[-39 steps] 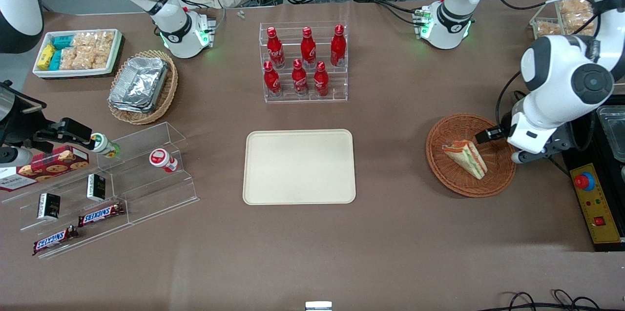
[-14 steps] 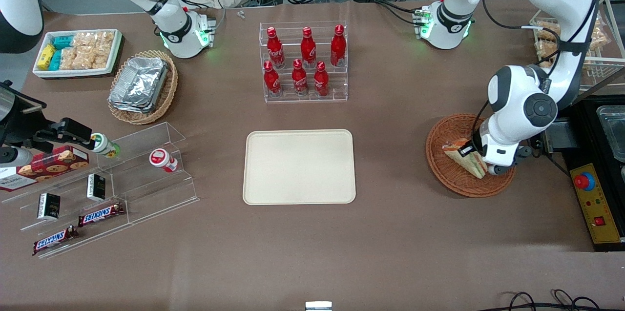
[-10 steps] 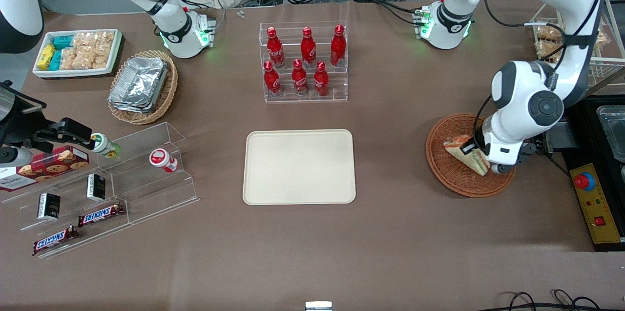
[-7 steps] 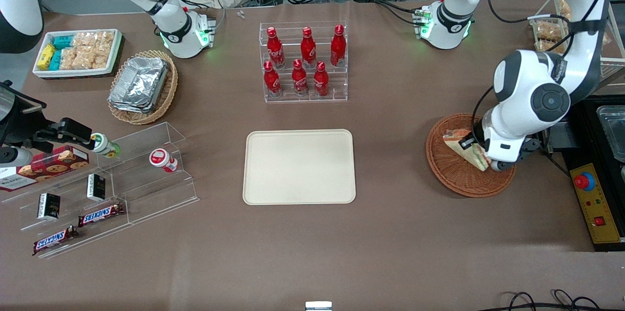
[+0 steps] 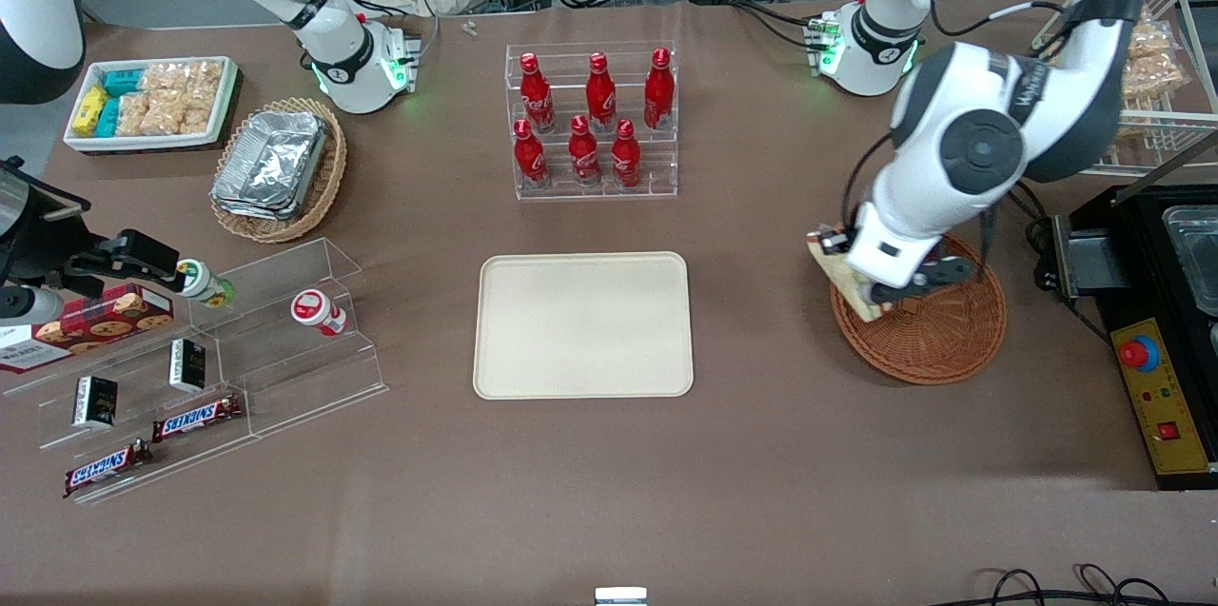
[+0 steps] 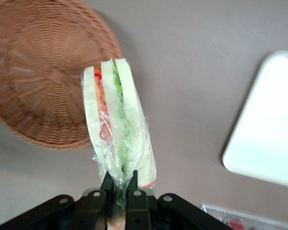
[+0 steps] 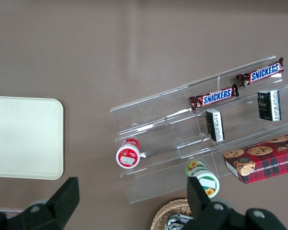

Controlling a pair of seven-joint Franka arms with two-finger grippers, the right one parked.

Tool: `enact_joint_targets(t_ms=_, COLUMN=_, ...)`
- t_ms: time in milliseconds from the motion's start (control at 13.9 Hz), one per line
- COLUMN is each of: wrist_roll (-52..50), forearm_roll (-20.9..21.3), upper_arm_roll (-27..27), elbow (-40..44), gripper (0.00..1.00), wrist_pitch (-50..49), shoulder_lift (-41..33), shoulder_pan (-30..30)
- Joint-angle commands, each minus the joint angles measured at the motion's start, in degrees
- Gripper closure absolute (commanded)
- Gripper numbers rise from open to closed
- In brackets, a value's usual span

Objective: Place sandwich from basket to tray
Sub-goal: 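Lift the sandwich and carry it toward the cream tray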

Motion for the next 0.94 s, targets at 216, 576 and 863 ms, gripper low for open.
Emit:
enact_joint_targets(t_ms=216, wrist_roll=1.84, forearm_roll=2.18, upper_arm_roll=-4.04, elbow=9.28, gripper=1.00, wrist_pitch=-1.42, shoulder_lift=7.75, shoulder_pan=-5.86)
enact_joint_targets(t_ms=576, wrist_roll=1.76, forearm_roll=5.45, upper_arm_roll=-4.04, elbow=19.64, gripper=1.00, wrist_pitch=-1.07, shoulder_lift=21.88, shoulder_pan=-13.24)
enact_joint_targets(t_ms=863, wrist_roll=0.18, forearm_roll=11.50, upper_arm_roll=-3.78, elbow=19.66, gripper=1.00, wrist_pitch=4.72, shoulder_lift=26.29, shoulder_pan=-18.08)
